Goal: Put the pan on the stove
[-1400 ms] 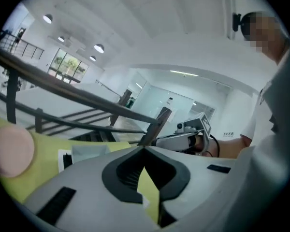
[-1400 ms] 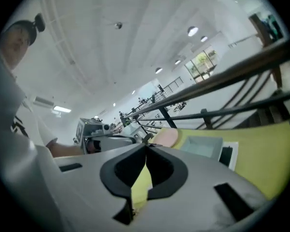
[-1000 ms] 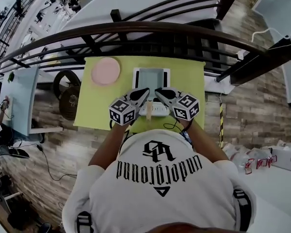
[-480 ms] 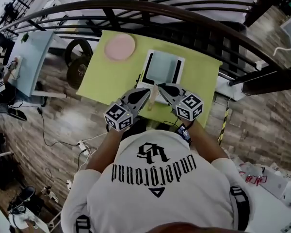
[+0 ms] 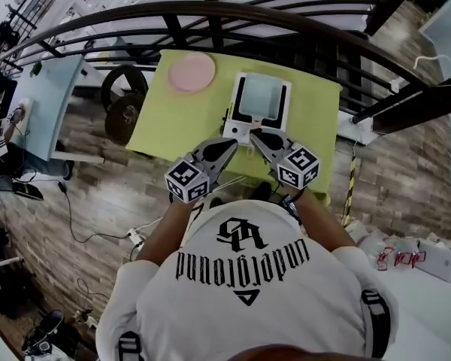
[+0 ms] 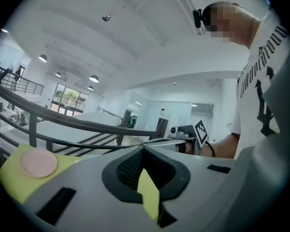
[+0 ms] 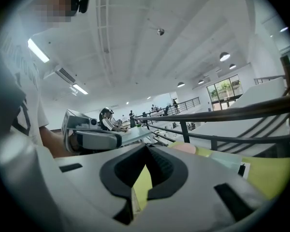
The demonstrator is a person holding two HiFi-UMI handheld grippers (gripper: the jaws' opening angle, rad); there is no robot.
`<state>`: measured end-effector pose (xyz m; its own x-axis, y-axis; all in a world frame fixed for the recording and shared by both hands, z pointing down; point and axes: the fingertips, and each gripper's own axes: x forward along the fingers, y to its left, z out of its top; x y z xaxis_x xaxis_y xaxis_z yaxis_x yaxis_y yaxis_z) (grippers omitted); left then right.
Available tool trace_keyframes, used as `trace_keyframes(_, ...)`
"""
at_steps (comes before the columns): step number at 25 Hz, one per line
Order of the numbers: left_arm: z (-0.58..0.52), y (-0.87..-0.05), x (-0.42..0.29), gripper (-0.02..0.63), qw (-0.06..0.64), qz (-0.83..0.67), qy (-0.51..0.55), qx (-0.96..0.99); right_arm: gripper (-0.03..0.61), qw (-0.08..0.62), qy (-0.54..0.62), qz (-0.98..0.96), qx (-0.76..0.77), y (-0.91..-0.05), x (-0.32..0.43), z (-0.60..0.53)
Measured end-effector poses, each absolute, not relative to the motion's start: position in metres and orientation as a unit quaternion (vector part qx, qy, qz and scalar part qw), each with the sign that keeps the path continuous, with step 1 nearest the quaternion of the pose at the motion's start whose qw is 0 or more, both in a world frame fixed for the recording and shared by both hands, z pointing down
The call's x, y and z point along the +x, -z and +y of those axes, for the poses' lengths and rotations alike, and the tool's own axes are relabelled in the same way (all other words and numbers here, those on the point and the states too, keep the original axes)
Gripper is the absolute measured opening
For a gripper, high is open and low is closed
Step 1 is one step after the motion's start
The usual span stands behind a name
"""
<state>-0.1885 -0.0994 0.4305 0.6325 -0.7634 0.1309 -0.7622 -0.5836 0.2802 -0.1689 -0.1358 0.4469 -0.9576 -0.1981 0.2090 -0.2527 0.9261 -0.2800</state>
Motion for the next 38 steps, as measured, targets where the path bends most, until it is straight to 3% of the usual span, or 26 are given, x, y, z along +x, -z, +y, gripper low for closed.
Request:
trace_keyframes(13, -0.013, -0.450, -0.234, 0.002, 0.177, -0.376, -0.005, 0.910, -0.002, 0.086, -0.132, -0.956, 0.249, -0.443, -0.180, -0.012)
trace_keyframes(22, 0.023, -0.435, -0.187, 0.002, 0.156, -0.366, -0.003, 0.917, -0.002, 0.060, -0.100, -0.954, 0.277, -0.418, -0.119, 0.017)
trace_keyframes(38, 0.105, -0.436, -0.057, 0.002, 0.117, -0.411, -0.003, 0.904, -0.003, 0.078, -0.079, -0.965, 0.237, -0.443, 0.017, 0.104)
